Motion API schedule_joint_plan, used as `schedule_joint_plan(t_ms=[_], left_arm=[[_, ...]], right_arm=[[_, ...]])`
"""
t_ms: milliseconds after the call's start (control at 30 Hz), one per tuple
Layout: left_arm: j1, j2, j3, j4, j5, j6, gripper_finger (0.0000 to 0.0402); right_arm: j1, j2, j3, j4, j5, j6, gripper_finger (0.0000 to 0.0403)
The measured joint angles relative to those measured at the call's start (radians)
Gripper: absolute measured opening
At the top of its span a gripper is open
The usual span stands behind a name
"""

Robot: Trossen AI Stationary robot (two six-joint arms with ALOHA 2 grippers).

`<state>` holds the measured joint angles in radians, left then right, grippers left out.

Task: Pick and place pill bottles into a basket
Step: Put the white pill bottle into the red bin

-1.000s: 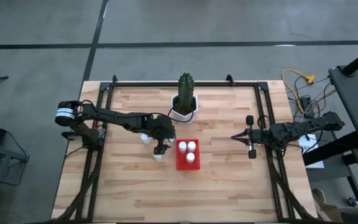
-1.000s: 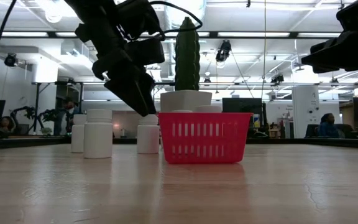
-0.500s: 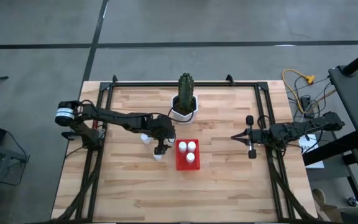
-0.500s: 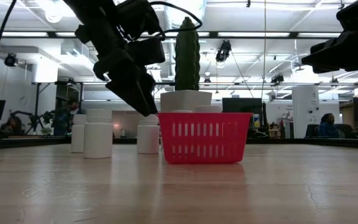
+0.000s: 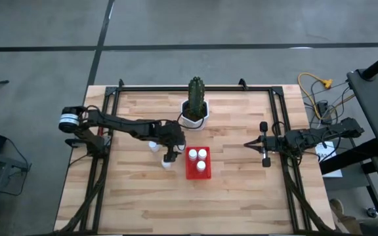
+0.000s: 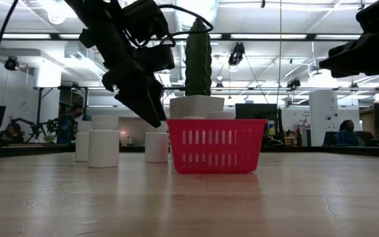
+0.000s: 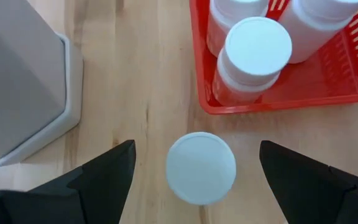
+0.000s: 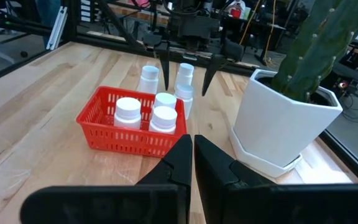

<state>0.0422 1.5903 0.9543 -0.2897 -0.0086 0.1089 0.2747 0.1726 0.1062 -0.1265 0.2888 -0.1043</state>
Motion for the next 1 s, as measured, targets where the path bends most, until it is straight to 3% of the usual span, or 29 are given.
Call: schedule_joint_plan(t_ms=[400,1000], left_arm=[[0.0,0.085,0.013,-0.002,0.003,0.002,0.0325],[0.0,0.045,0.014,-0.008,0.028,0.0,0.0321]], right_arm=[[0.0,0.0,-0.002,-0.004,0.0,0.0,0.0009],[0.0,0.0,-0.002,-0.005,0.001,0.0,0.0009]])
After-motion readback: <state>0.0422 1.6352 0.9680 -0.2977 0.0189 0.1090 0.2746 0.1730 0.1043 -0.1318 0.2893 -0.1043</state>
